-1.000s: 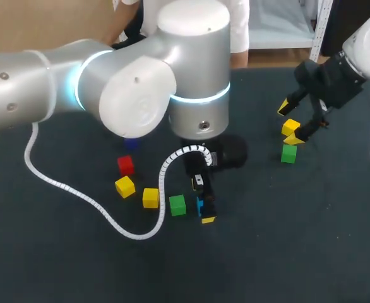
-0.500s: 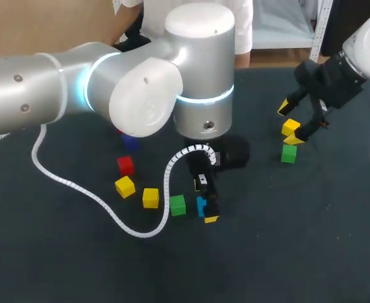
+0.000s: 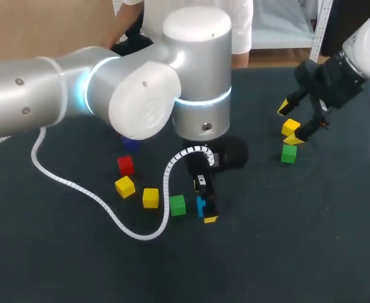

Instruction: Place the blue cubes, place green cubes on the blue cubes, place the yellow cubes on the green cubes, then place the red cubes on the yellow cubes, and place purple cube on the red cubes.

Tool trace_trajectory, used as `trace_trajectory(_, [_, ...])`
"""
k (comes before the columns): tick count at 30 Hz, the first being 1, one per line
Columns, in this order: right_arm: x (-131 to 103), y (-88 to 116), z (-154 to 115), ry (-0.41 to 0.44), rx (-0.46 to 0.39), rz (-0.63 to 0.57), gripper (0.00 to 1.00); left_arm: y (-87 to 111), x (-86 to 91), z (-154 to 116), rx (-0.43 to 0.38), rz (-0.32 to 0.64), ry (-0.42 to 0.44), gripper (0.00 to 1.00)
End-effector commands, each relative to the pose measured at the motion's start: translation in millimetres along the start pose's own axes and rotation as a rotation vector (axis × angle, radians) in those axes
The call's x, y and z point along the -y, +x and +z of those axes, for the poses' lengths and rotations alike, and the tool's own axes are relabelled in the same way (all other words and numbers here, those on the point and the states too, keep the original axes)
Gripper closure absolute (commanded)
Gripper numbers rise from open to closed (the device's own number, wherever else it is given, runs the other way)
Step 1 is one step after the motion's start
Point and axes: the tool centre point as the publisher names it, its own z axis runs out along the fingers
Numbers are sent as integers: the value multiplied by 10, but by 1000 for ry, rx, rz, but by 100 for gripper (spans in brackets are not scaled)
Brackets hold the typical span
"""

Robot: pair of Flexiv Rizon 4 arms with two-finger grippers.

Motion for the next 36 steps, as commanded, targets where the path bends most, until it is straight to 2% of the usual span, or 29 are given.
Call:
trace_trajectory(1, [-3,0,-2,1,0,0,0,-27,-54,34,-2,2,11,0])
trace_trajectory(13, [-3,0,-2,1,0,0,0,-10,-45,66,-7,-15,1,0])
trace_trajectory(14, [-3,0,-2,1,0,0,0,-9,-44,69,-5,-10,0,30])
trace_trajectory(15, [-3,0,-2,1,0,0,0,-9,-43,71,-7,-9,0,65])
trace_trajectory(16, [-3,0,-2,1,0,0,0,-9,-42,72,-7,-8,-1,69])
trace_trajectory(18, [-3,0,-2,1,0,0,0,-8,-40,77,-6,-6,-5,100])
trace_trajectory(31, [-3,0,-2,1,0,0,0,23,-34,158,-6,-16,8,100])
trace_trajectory(36, [-3,0,-2,1,0,0,0,-19,-9,87,-11,-1,-6,100])
